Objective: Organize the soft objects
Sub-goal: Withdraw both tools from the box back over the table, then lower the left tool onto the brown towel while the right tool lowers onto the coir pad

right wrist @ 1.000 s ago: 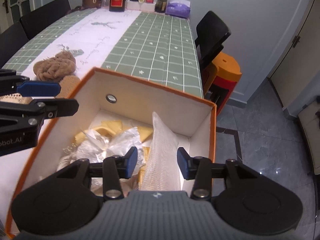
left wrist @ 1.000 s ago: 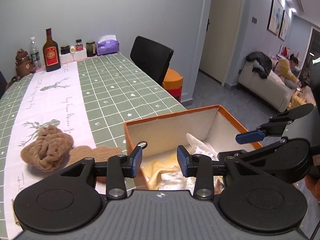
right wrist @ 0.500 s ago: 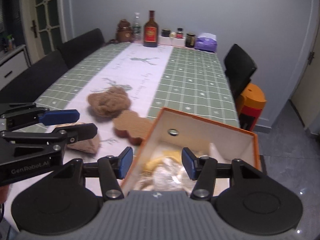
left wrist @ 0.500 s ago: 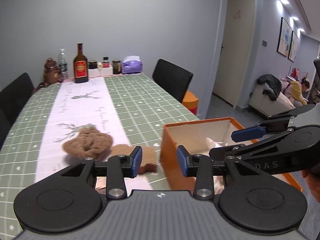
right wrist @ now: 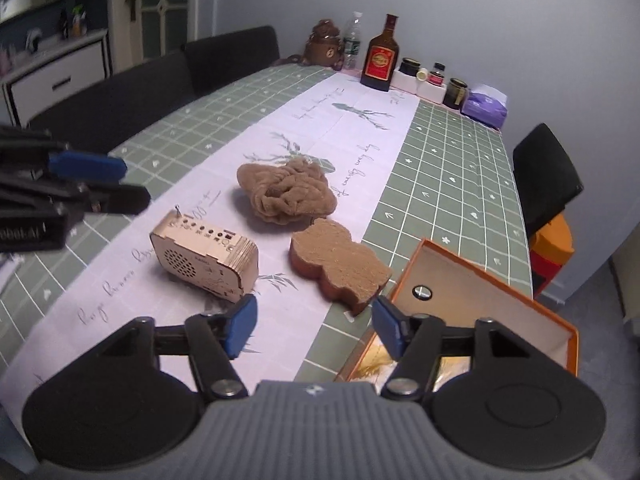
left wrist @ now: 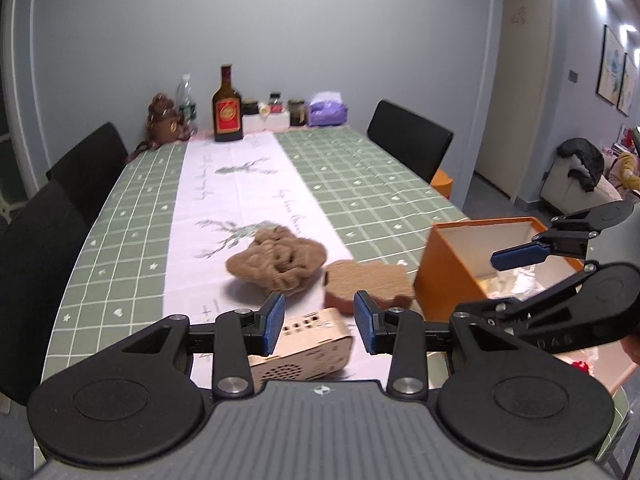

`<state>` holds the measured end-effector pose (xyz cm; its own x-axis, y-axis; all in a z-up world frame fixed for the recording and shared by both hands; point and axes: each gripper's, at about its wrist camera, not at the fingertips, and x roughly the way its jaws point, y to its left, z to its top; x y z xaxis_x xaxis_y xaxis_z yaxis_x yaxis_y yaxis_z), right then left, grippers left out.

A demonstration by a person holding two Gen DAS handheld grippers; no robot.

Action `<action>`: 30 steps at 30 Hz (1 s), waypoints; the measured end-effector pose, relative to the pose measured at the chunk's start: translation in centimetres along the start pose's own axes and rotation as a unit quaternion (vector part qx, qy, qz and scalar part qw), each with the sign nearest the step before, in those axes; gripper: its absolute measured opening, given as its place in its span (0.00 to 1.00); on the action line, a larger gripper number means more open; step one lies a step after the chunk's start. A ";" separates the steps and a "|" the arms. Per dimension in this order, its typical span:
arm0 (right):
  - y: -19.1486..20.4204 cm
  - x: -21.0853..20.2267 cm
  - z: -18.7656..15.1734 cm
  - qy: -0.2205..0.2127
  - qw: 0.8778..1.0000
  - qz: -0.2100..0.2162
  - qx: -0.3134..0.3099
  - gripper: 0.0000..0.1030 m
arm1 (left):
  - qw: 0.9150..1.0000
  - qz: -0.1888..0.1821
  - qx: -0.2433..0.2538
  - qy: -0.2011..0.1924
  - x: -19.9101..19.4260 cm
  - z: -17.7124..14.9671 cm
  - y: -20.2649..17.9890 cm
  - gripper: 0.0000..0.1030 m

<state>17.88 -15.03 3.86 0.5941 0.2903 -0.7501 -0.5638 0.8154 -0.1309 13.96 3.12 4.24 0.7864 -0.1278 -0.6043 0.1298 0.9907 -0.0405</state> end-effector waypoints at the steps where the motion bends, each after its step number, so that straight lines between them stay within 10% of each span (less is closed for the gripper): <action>1: 0.0 0.5 0.3 0.004 1.000 0.000 -0.009 0.64 | 1.000 0.000 -0.005 0.004 0.3 0.2 0.5 0.43; 30: -4.6 19.6 7.7 0.194 0.968 0.050 -0.150 0.86 | 0.980 -0.025 0.008 0.199 21.9 5.0 3.7 0.81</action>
<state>36.58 -9.24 -5.22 0.3001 0.1024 -0.9484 -0.7828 0.5946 -0.1835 34.73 3.70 -5.16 0.4809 -0.1454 -0.8646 0.1751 0.9822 -0.0678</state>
